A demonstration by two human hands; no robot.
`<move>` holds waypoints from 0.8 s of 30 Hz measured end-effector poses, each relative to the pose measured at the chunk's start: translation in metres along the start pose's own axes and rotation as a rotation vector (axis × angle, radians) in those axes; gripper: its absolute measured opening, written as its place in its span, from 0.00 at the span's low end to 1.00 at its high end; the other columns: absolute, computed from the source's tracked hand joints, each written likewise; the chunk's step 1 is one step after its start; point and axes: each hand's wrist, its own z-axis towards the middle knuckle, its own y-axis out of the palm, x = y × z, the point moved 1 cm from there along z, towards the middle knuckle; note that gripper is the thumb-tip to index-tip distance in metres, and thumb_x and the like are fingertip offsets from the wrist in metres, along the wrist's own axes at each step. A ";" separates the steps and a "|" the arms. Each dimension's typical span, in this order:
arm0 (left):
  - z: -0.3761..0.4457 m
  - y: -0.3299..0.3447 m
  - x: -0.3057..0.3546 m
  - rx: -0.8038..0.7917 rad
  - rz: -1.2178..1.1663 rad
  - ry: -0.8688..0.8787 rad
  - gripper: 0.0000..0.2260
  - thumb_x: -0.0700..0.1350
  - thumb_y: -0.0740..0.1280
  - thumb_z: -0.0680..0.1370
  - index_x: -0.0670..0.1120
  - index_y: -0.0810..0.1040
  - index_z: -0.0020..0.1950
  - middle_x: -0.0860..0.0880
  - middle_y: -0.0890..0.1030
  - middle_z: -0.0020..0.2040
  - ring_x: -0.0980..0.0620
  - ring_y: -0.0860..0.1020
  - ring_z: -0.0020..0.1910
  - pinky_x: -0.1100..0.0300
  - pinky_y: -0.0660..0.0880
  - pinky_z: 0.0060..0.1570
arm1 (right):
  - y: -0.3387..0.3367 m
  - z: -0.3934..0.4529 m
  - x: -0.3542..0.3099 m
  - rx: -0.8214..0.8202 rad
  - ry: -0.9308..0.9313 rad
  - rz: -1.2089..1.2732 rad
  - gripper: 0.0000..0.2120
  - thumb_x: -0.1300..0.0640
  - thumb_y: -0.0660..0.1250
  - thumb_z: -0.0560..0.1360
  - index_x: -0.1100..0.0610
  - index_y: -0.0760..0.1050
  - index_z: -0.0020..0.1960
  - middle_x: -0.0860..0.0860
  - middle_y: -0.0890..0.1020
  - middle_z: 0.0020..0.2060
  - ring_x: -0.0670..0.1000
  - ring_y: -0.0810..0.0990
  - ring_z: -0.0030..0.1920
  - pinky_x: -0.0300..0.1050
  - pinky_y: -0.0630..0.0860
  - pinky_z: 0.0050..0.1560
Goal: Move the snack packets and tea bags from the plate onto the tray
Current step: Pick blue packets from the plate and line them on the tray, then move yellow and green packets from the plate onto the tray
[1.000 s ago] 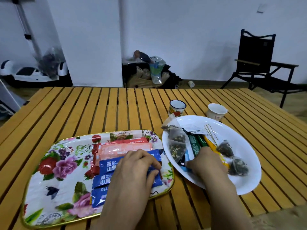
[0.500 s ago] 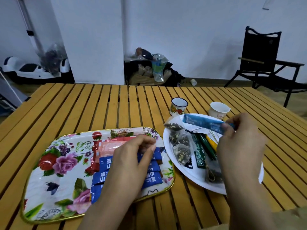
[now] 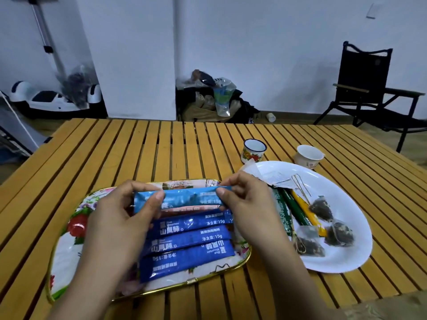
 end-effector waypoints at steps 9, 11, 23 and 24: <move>0.007 0.001 -0.026 -0.023 0.405 -0.021 0.03 0.52 0.70 0.73 0.54 0.79 0.42 0.54 0.80 0.45 0.56 0.77 0.43 0.61 0.68 0.34 | 0.013 0.008 0.018 0.034 -0.070 -0.544 0.02 0.56 0.69 0.74 0.52 0.76 0.44 0.48 0.78 0.45 0.44 0.76 0.43 0.35 0.71 0.37; 0.005 0.005 -0.024 -0.027 0.429 0.011 0.06 0.53 0.68 0.75 0.54 0.79 0.50 0.53 0.79 0.52 0.56 0.74 0.48 0.60 0.68 0.41 | 0.014 0.009 0.020 0.060 -0.100 -0.567 0.07 0.53 0.68 0.75 0.50 0.77 0.52 0.47 0.76 0.52 0.46 0.75 0.52 0.41 0.74 0.46; -0.007 0.019 -0.030 -0.132 0.577 0.098 0.17 0.50 0.61 0.79 0.56 0.70 0.69 0.54 0.65 0.73 0.52 0.63 0.71 0.53 0.64 0.68 | 0.004 0.008 0.031 -0.161 -0.095 -0.710 0.18 0.44 0.64 0.76 0.40 0.73 0.66 0.38 0.58 0.75 0.48 0.55 0.75 0.58 0.54 0.74; -0.006 0.019 -0.027 -0.089 0.560 0.129 0.16 0.49 0.62 0.79 0.55 0.73 0.66 0.54 0.68 0.71 0.52 0.66 0.69 0.53 0.67 0.65 | 0.001 0.008 0.030 -0.120 -0.100 -0.676 0.18 0.45 0.64 0.76 0.41 0.73 0.66 0.39 0.61 0.74 0.48 0.58 0.74 0.58 0.59 0.72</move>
